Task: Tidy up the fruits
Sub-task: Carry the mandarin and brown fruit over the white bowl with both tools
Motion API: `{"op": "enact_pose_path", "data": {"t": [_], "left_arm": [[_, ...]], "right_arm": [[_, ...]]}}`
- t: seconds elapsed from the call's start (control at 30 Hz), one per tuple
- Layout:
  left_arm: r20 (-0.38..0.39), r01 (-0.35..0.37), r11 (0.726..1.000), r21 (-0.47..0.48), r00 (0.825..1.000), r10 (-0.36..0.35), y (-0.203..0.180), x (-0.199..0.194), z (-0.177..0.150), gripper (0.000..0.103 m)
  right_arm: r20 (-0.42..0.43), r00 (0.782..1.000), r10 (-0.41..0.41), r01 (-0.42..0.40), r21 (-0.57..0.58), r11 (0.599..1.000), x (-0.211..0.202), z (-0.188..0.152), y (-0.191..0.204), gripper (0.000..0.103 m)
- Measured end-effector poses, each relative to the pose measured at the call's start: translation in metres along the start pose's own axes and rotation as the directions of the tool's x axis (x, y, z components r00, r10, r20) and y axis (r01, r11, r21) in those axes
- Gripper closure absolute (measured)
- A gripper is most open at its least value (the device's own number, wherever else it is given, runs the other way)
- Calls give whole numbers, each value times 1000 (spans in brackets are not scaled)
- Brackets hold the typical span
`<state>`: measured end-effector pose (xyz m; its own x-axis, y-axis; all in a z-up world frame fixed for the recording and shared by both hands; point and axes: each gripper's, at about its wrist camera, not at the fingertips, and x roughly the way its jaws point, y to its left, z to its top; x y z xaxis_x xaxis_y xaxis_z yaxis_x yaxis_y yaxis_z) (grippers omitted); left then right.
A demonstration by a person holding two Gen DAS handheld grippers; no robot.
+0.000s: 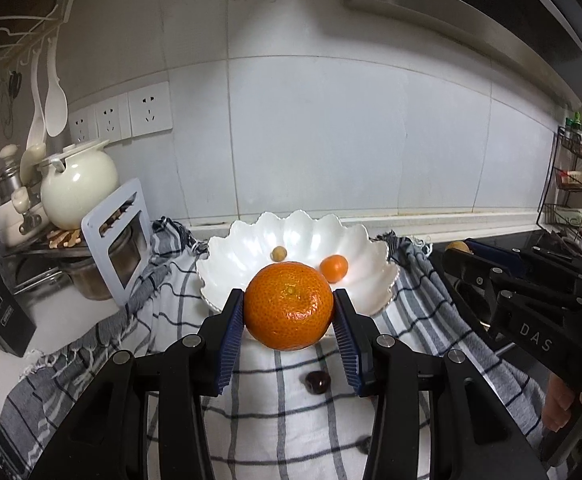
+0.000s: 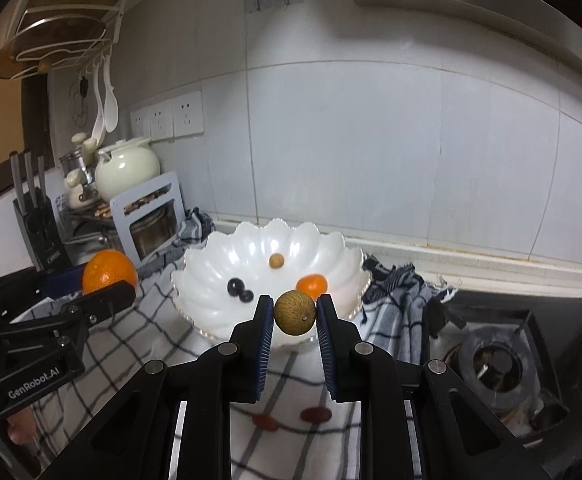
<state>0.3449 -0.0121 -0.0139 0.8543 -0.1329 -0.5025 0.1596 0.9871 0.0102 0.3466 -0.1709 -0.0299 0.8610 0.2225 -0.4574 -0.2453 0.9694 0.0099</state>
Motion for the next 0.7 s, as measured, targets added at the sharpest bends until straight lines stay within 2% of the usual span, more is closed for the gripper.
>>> {"op": "enact_pose_path", "data": {"t": [0.3,0.7], "left_arm": [[-15,6,1000,-8,1000,-6,8,23,12,60],[-59,-20,1000,-14,998,19,20,63,26,60]], "right_arm": [[7,1000,2,-1,-23,1000,22,19,1,79],[-55,998,-3,-1,-60,998,67,31,-4,79]]}}
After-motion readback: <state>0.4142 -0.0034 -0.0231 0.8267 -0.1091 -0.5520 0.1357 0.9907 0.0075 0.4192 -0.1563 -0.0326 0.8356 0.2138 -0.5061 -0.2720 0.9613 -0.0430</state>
